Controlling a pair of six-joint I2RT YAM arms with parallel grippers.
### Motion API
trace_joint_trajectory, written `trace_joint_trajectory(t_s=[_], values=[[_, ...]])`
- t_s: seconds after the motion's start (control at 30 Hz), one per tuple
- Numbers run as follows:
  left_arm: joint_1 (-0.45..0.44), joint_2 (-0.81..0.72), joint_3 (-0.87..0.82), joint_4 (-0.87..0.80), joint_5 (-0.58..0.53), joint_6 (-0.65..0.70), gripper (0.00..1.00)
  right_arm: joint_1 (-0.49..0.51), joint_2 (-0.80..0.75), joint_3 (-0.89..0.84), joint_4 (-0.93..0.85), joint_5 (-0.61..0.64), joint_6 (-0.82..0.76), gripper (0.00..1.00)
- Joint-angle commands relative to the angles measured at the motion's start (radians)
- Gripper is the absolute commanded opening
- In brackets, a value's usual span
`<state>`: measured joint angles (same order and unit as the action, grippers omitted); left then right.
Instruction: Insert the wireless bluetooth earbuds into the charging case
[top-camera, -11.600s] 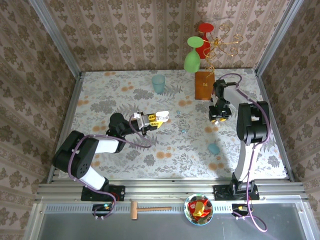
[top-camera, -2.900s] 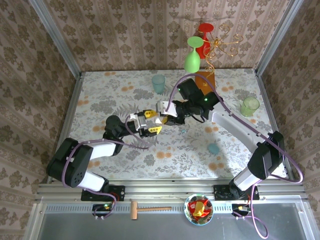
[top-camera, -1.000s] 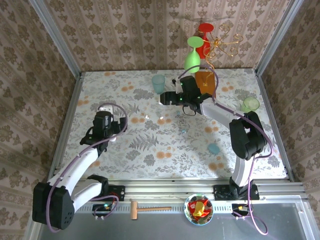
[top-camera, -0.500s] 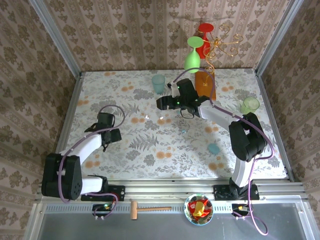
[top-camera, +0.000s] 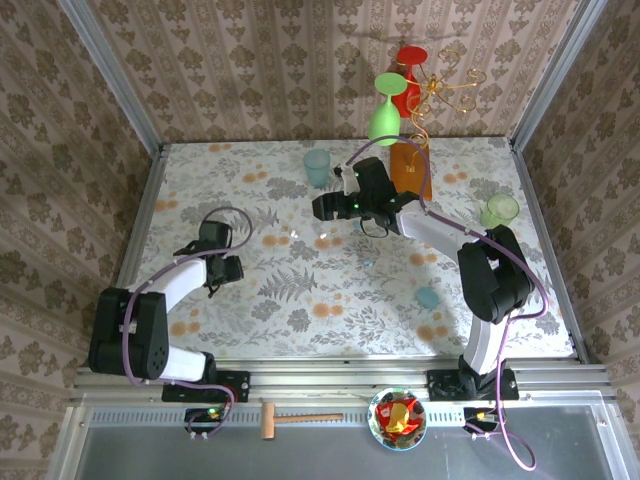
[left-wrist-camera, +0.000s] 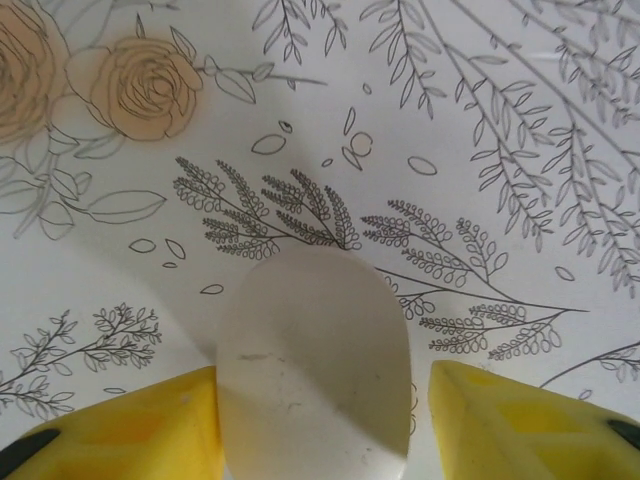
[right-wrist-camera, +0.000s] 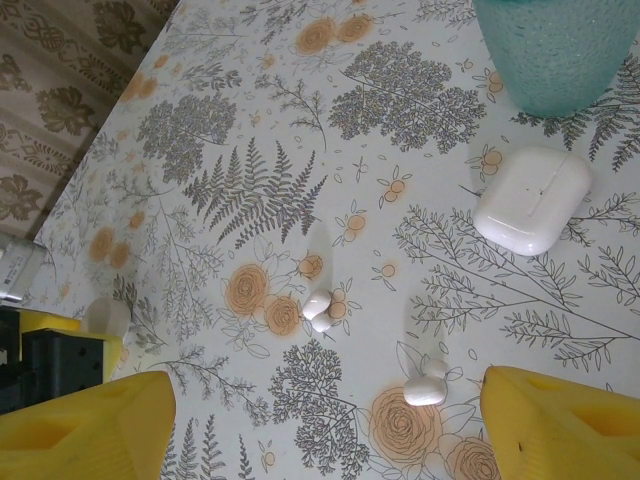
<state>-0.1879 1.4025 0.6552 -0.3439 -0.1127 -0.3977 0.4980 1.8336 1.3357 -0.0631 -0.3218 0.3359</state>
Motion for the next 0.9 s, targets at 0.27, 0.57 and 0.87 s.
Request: trace_joint_trajectory(t_s=[0.27, 0.57, 0.87], values=[[-0.020, -0.026, 0.056, -0.014, 0.079, 0.065, 0.26, -0.017, -0.080, -0.026, 0.031, -0.066, 0.083, 0.79], [-0.128, -0.106, 0.068, 0.254, 0.353, 0.366, 0.28, -0.075, -0.249, -0.195, 0.034, -0.171, 0.226, 0.77], [-0.277, -0.017, 0.145, 0.440, 0.893, 0.656, 0.28, -0.089, -0.368, -0.290, -0.078, -0.308, 0.404, 0.76]])
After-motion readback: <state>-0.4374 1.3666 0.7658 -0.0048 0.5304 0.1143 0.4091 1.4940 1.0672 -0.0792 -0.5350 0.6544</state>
